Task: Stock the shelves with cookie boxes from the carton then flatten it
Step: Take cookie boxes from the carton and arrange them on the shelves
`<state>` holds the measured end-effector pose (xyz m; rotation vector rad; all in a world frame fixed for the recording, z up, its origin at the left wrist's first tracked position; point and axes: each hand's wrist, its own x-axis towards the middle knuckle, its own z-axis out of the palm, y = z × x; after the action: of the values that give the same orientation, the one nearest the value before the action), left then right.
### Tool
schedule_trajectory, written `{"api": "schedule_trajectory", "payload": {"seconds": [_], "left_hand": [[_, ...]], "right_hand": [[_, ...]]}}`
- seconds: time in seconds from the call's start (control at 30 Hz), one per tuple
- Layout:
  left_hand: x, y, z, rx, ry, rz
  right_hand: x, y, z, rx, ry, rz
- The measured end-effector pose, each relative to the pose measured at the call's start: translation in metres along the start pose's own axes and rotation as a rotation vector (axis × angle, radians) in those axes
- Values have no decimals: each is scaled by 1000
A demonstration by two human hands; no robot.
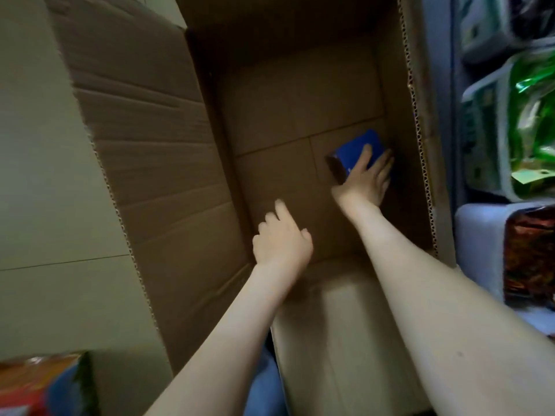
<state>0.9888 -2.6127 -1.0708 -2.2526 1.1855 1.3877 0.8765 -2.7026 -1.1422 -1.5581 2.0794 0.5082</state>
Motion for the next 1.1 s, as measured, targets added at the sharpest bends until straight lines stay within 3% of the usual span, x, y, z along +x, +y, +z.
{"api": "schedule_trajectory", "payload": {"seconds": [0.17,0.37,0.53,0.67,0.8,0.97,1.1], "left_hand": [[-6,19,0,-80,27,24],[-53,28,-49,-152,176,73],[-140,42,-142,-92,288,304],[-215,46,-226,310,157,716],[-282,67,-312,574,145,842],[-376,124,-376,780,73,964],[-439,148,-394,690,43,1062]], "right_hand": [[9,-6,-6,12,38,70],[-63,-32,-45,213,-25,-2],[-146,-52,-163,187,-40,-157],[-216,-49,-273,111,-106,-374],[-284,-43,-377,61,-168,-552],[-361,-22,-497,193,-229,-536],[-405,7,-555,192,-249,-501]]}}
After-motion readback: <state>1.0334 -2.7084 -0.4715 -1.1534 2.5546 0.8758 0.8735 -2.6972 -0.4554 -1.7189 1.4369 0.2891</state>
